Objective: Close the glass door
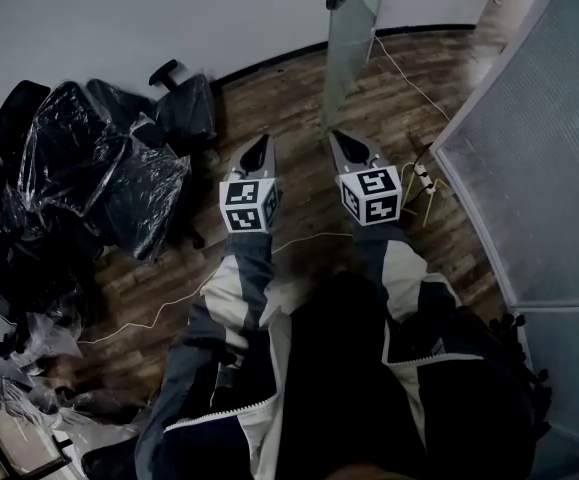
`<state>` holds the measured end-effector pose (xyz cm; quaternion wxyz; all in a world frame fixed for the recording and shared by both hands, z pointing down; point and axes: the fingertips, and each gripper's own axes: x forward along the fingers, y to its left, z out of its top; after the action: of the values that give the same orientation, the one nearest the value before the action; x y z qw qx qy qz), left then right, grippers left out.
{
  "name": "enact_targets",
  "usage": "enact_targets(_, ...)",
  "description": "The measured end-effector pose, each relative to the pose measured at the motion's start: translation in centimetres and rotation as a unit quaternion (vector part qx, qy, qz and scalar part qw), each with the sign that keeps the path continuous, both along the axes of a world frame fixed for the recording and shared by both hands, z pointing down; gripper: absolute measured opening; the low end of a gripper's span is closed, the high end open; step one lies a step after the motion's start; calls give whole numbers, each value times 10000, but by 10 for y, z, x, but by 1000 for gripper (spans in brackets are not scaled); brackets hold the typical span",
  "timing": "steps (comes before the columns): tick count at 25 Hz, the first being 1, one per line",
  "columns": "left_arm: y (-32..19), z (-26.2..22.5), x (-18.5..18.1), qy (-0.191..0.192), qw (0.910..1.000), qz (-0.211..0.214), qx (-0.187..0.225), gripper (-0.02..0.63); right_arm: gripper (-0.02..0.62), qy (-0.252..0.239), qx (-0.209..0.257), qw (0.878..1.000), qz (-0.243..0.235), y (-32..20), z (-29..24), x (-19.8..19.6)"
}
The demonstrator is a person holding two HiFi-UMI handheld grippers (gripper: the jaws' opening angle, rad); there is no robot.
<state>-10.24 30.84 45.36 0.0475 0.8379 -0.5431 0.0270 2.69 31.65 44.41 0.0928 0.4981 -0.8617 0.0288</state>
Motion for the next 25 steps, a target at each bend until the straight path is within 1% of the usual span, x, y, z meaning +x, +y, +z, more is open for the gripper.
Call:
enact_targets(3,-29,5,-3,-119,9999,43,-17,5,5,13,-16,10000,-81,-28,4,-11)
enact_targets(6,-70,5,-10,-121,9999,5,-20,5,6,-6,-32,9998,-181,-70,8,-24)
enact_targets(11,-158,-1,-8,-253,9997,17,28,5,6,-98,15,9994,-330,-168,6,-36)
enact_targets(14,-218,-8,-8,-237,9997,-32,-3,5,6,-53,86,9987,-493,-229,-5,-46)
enact_targets(16,-255,-16,-7,-220,9997,-66,52,5,6,-14,150,9982,-573,-266,-13,-48)
enact_targets(20,-315,-27,-4,-194,9997,-55,148,5,6,-3,229,9982,-548,-325,-22,-46)
enact_targets(25,-369,-19,-2,-164,9998,107,68,5,6,63,173,9992,-361,-376,-16,-44)
